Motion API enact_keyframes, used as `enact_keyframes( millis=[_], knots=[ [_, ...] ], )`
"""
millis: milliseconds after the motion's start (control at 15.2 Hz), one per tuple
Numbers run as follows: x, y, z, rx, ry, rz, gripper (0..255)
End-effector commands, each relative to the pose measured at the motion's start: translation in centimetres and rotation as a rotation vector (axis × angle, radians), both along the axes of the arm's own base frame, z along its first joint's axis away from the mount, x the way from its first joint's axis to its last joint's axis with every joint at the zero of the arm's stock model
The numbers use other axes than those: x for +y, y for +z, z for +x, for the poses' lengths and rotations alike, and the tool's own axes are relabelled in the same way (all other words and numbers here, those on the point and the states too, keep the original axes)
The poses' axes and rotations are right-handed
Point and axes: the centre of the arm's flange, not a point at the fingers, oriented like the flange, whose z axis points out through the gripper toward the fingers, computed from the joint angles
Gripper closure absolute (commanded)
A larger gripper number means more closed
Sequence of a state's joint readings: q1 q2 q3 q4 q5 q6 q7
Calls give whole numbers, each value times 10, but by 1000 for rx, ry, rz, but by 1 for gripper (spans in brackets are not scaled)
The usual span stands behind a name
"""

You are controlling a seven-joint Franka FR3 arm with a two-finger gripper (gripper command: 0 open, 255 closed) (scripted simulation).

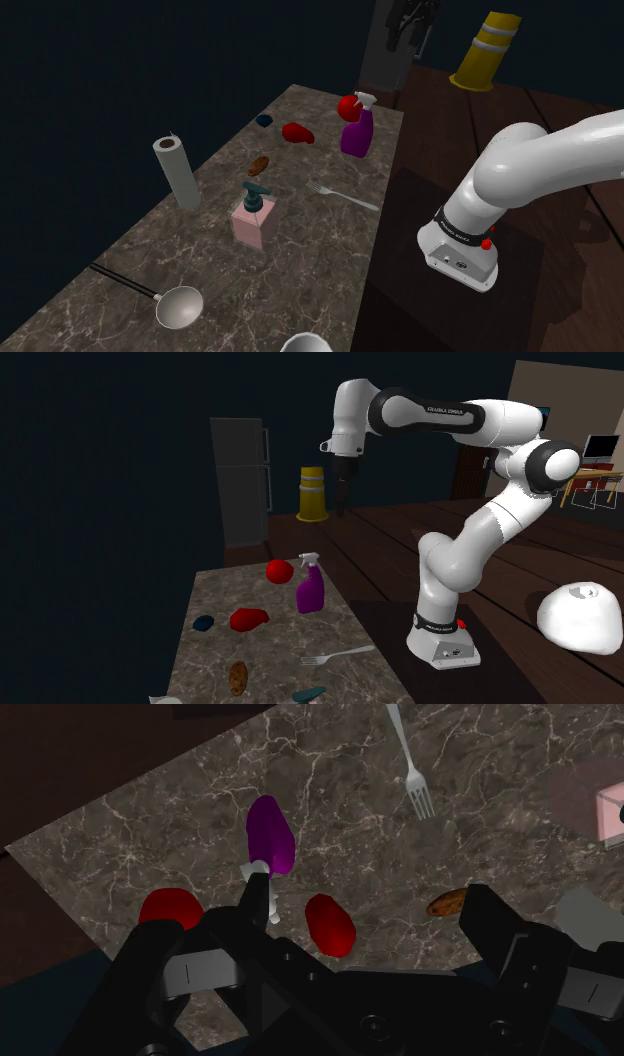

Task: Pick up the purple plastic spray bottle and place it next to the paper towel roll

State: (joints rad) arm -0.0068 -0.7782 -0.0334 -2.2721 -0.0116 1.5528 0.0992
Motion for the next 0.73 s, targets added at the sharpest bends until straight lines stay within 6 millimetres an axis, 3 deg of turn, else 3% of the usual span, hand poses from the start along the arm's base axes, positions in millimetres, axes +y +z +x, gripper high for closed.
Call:
enact_keyframes(
  millis=[0,660],
  knots=[
    [0,0,0,0,0,0,0],
    [-56,-107,45,-53,214,-29,0]
  ],
)
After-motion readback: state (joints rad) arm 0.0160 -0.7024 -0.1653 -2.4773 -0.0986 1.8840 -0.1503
